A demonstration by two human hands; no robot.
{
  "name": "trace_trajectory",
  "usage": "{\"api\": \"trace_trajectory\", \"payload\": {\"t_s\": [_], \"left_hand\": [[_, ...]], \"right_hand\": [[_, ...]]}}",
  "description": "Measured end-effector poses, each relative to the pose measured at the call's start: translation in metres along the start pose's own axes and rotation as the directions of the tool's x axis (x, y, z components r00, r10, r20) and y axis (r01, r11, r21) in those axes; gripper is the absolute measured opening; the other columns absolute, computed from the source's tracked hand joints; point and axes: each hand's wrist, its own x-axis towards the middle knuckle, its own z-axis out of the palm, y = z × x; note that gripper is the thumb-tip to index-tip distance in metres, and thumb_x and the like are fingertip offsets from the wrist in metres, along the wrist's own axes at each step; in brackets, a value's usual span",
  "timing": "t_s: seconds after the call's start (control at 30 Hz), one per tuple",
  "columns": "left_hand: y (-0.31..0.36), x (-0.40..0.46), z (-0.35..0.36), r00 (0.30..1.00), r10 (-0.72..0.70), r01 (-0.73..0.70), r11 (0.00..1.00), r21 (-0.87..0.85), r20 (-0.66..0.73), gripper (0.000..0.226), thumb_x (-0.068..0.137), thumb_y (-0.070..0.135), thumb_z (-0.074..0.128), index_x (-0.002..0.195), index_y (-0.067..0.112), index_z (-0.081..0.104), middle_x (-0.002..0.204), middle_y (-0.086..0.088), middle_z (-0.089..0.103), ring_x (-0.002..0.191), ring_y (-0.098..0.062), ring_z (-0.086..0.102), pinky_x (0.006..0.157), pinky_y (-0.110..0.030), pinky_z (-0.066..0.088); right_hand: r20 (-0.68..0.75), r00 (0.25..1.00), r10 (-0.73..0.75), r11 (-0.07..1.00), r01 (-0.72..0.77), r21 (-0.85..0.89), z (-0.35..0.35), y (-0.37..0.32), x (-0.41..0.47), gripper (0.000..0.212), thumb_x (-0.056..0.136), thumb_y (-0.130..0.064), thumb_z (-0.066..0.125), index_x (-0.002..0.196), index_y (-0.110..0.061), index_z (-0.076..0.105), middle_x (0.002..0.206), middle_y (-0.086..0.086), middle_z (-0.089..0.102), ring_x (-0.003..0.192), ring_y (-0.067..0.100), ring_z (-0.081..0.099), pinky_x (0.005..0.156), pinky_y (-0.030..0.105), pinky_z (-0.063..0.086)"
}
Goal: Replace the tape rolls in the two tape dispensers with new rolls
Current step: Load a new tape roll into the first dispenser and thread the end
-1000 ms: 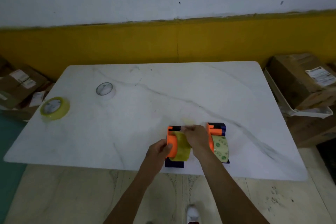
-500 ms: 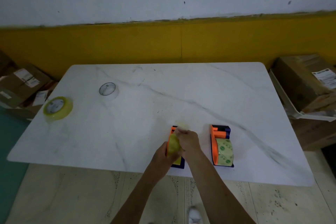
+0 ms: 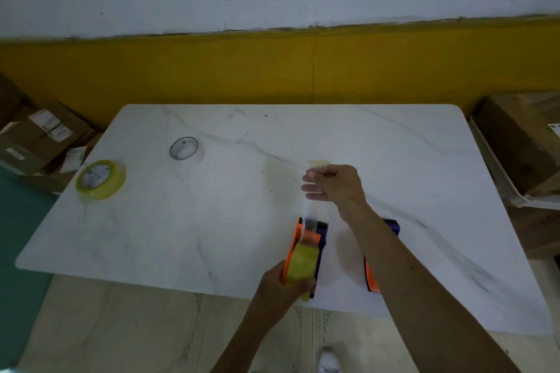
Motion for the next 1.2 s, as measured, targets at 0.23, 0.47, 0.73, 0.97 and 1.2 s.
{"api": "trace_trajectory", "payload": {"t_s": [0.23,0.47,0.73,0.97,1.2], "left_hand": [[0.014,0.002,-0.005,0.997,0.047,-0.042,0.996,-0.073,0.068,0.012,0.092,0.023,0.06,0.094,0.015,0.07,0.073,0.011,0.078,0.072,-0.002,0.073,0.067,-0.015,0.055],[0.006,0.013,-0.003,0.999,-0.016,0.018,0.998,-0.053,0.035,0.02,0.081,0.035,0.07,0.088,0.016,0.072,0.075,-0.003,0.076,0.072,-0.015,0.072,0.07,-0.032,0.059],[0.028,0.014,-0.011,0.986,-0.138,0.148,0.982,-0.117,0.091,0.023,0.083,0.037,0.069,0.08,0.014,0.07,0.05,0.012,0.071,0.048,0.003,0.065,0.048,-0.006,0.045],[0.032,-0.009,-0.021,0.995,0.008,0.013,0.98,-0.201,0.101,0.041,0.074,0.045,0.072,0.092,0.008,0.073,0.072,-0.008,0.074,0.069,-0.021,0.069,0.068,-0.036,0.054],[0.066,-0.036,-0.041,0.987,0.164,-0.159,0.943,-0.291,-0.008,0.034,0.073,0.034,0.068,0.095,0.009,0.073,0.071,-0.008,0.076,0.068,-0.014,0.072,0.062,-0.02,0.055]], "right_hand": [[0.038,0.997,0.062,0.996,-0.065,0.056,0.002,0.007,0.026,0.013,0.085,-0.003,0.067,0.096,0.004,0.07,0.09,0.017,0.073,0.084,0.036,0.074,0.071,0.043,0.063],[0.127,0.978,0.165,0.971,-0.184,0.153,-0.011,0.015,0.048,0.013,0.083,0.0,0.067,0.094,0.007,0.068,0.086,0.018,0.071,0.082,0.035,0.071,0.076,0.045,0.062],[0.101,0.98,0.17,0.978,-0.18,0.105,-0.034,0.024,0.074,0.026,0.081,0.005,0.069,0.102,0.02,0.064,0.086,0.027,0.069,0.072,0.031,0.072,0.064,0.036,0.064],[-0.017,0.948,0.317,0.948,-0.317,-0.028,-0.024,0.057,0.08,0.03,0.081,0.014,0.064,0.109,0.005,0.06,0.076,0.017,0.065,0.049,0.021,0.067,0.044,0.027,0.058],[0.274,0.87,0.409,0.905,-0.426,0.002,-0.012,0.07,0.048,0.027,0.092,0.003,0.052,0.114,-0.01,0.061,0.099,0.013,0.066,0.079,0.022,0.063,0.071,0.034,0.054]]}}
